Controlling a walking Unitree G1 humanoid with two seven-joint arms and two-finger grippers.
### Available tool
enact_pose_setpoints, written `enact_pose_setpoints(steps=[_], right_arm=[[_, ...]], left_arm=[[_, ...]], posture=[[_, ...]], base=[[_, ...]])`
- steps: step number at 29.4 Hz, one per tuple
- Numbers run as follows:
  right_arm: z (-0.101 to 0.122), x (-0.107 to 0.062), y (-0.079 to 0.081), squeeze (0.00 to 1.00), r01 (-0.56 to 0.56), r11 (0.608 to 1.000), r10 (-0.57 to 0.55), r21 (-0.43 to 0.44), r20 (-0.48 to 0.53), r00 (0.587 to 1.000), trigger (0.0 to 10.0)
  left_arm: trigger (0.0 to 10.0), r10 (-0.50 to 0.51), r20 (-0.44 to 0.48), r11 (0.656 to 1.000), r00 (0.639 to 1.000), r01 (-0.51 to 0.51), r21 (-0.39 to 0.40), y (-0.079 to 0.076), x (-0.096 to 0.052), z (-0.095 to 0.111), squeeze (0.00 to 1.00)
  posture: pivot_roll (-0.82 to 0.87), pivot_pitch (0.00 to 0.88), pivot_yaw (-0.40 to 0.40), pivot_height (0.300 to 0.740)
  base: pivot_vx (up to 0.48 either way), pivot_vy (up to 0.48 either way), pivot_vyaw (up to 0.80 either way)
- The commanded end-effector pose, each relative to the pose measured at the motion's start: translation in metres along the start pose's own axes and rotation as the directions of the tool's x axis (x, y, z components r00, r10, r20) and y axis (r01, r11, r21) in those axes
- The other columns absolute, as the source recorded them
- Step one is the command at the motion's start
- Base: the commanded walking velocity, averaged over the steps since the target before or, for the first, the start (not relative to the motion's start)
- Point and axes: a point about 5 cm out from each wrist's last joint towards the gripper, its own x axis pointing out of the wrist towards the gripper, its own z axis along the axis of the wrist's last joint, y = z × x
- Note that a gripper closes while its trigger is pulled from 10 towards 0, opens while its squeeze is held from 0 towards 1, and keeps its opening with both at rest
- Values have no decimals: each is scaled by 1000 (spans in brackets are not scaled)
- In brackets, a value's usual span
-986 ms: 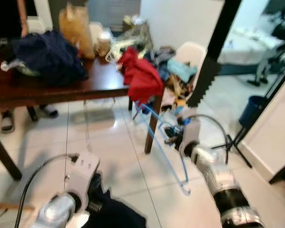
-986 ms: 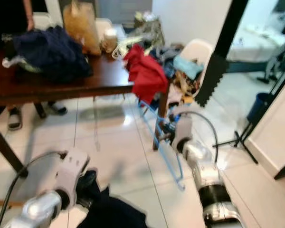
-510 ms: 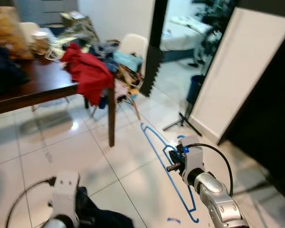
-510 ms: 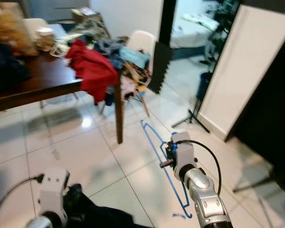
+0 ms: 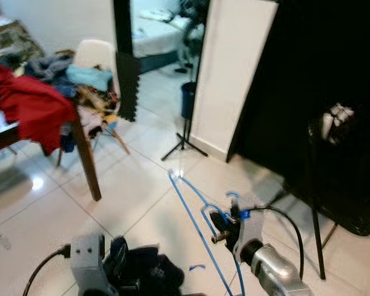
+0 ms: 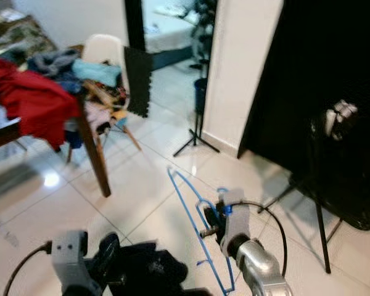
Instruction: Hang hanger
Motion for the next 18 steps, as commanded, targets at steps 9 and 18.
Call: enact_pose_setpoints(steps=[9, 18], right_arm=[[3, 0, 5, 0, -78, 989, 78, 125, 2, 997, 10000], [4, 0, 6, 0, -98, 980, 98, 171, 10, 995, 10000]], left_arm=[[10000, 46, 79, 999, 996, -44, -30, 9, -3, 7, 0], [10000, 13, 66, 999, 998, -10, -40, 10, -1, 7, 0]], posture=[[-31, 45, -58, 740], [-34, 63, -38, 740]], base=[[0, 0, -800], [0, 0, -800]])
